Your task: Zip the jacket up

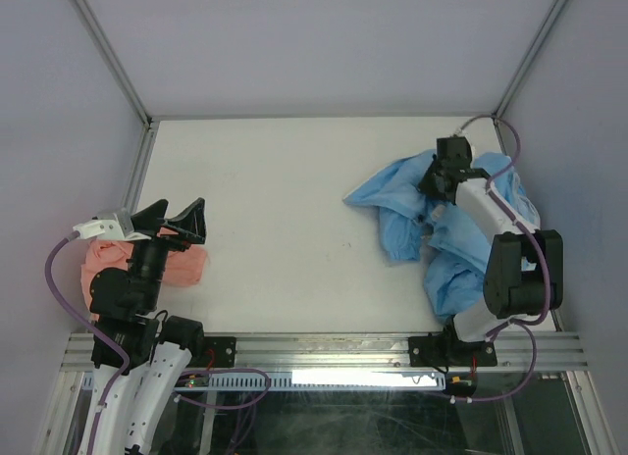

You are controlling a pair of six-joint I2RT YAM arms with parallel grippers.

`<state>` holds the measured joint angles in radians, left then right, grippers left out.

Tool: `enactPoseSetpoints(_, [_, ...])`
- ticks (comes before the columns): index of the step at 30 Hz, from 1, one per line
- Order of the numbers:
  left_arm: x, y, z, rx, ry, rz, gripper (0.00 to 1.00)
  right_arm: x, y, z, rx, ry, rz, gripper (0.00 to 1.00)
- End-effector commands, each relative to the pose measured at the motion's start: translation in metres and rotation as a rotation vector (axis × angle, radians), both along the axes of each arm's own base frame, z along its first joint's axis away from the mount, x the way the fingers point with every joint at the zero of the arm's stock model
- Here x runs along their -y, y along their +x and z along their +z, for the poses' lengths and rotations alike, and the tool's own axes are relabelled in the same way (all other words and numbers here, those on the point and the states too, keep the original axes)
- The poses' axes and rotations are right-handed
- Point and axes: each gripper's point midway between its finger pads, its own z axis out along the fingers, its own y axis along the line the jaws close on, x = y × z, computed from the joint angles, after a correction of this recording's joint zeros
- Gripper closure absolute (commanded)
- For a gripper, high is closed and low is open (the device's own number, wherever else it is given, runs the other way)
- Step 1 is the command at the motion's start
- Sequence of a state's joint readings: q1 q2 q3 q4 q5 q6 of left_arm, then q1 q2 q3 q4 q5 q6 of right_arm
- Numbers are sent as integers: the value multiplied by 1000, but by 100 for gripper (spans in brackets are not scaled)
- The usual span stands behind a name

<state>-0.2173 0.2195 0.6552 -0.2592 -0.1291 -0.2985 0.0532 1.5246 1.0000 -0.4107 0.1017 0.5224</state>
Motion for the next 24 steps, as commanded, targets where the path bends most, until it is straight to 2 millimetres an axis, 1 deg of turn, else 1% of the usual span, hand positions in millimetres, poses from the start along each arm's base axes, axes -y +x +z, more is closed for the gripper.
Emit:
enactPoseSetpoints(1, [2,-3,14,58,-2,-14,1,-89,68,118,305,77,251,100])
enactPoseSetpoints(3, [2,-2,14,56,-1,-13,1,-122,77,148,353,86,313,100])
enactPoseSetpoints(5, [3,-1,13,51,0,-17,1,-157,78,172,399,112,373,100])
enactPoseSetpoints(8, [6,2,10,38,-1,-31,1,-208,70,193,457,159,444,100])
enactPoseSetpoints(10, [10,5,8,21,-4,-48,1,-240,60,195,469,192,489,100])
enactPoseSetpoints(12, [15,10,4,-8,-8,-71,1,-271,46,187,468,226,537,100])
enactPoseSetpoints(14, [19,17,-2,-56,-26,-81,1,-301,29,172,450,257,602,89])
enactPoseSetpoints(16, [23,26,-12,-123,-58,-90,1,-314,19,154,405,276,644,75])
enactPoseSetpoints(18, [28,35,-27,-210,-99,-100,1,-319,9,150,379,298,692,63])
enactPoseSetpoints(19, [30,40,-37,-259,-124,-100,1,-318,4,152,385,298,718,57])
enactPoseSetpoints(21, [34,48,-60,-364,-178,-91,1,-309,-6,160,414,275,756,47])
enactPoseSetpoints(23, [39,55,-81,-455,-220,-95,1,-293,-15,167,448,242,779,37])
enactPoseSetpoints(24, [43,58,-92,-499,-241,-99,1,-284,-20,172,464,231,789,33])
